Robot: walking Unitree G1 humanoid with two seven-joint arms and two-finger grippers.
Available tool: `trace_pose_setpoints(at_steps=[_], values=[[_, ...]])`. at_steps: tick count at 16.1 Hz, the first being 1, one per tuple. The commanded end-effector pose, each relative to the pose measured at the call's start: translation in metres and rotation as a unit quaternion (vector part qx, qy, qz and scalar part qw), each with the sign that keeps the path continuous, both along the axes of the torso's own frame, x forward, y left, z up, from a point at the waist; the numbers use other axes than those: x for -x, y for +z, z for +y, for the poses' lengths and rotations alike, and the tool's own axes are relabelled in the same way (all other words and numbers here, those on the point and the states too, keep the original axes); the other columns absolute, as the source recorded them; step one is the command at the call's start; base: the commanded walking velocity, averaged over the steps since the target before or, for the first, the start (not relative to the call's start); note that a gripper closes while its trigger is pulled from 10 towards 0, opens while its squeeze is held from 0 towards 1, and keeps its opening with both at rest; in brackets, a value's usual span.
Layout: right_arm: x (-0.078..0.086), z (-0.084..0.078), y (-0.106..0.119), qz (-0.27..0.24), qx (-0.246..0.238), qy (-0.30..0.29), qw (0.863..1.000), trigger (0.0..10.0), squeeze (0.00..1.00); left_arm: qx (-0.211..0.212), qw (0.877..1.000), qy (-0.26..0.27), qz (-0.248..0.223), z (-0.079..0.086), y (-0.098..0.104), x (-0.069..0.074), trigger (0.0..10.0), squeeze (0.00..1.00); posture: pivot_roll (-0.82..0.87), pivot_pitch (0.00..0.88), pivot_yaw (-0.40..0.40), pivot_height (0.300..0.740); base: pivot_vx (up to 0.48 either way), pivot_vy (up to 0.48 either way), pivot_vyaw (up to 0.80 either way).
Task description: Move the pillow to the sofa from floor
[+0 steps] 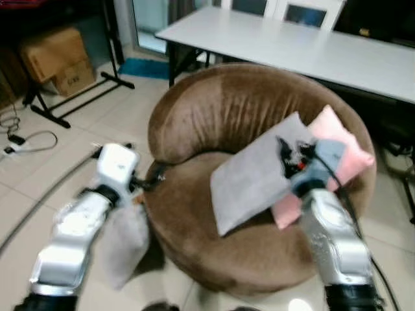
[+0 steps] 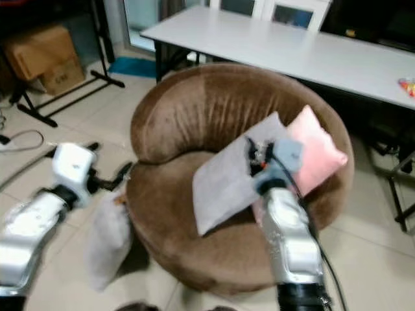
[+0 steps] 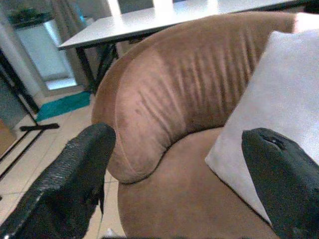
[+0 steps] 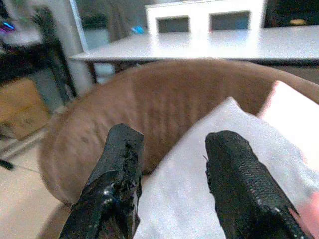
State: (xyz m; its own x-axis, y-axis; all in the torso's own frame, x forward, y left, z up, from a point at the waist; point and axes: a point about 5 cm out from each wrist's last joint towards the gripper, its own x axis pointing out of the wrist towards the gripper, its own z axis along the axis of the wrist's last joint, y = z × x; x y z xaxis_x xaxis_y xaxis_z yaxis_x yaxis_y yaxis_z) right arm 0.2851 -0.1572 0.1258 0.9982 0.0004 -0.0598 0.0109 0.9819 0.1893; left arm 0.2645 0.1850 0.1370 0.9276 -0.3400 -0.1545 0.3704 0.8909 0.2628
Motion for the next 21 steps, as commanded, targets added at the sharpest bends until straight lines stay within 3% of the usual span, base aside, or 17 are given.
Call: trace_pose_setpoints(at_steps=[1,5,8,14,21], values=[[-0.001,0.004,0.006,-0.007,0.002,0.005,1.000,10.0,0.00,-0.009,1.000,0.008,-0.004,0.004,0.003,-0.002,10.0,0.00,-0.05,0.000,-0.066,0.740,0.000,0.480,0.00],[-0.001,0.008,0.008,0.010,-0.003,0.022,1.000,10.0,0.00,-0.009,1.000,0.019,-0.007,0.006,0.003,-0.003,10.0,0.00,-0.05,0.000,-0.074,0.740,0.000,0.441,0.00],[-0.001,0.012,0.007,0.021,0.000,0.047,0.999,10.0,0.00,-0.006,0.999,0.029,-0.016,0.008,0.004,-0.003,10.0,0.00,-0.05,0.000,-0.075,0.740,0.000,0.000,0.00],[-0.001,0.018,0.009,0.030,0.012,0.075,0.997,10.0,0.00,0.009,0.999,0.036,-0.025,0.005,0.006,-0.007,10.0,0.00,-0.05,0.000,-0.076,0.740,0.044,0.000,0.76],[-0.003,0.019,0.013,0.030,0.030,0.081,0.996,10.0,0.00,0.006,0.999,0.035,-0.021,0.005,0.004,-0.007,10.0,0.00,-0.05,0.000,-0.078,0.740,0.290,0.000,0.00]])
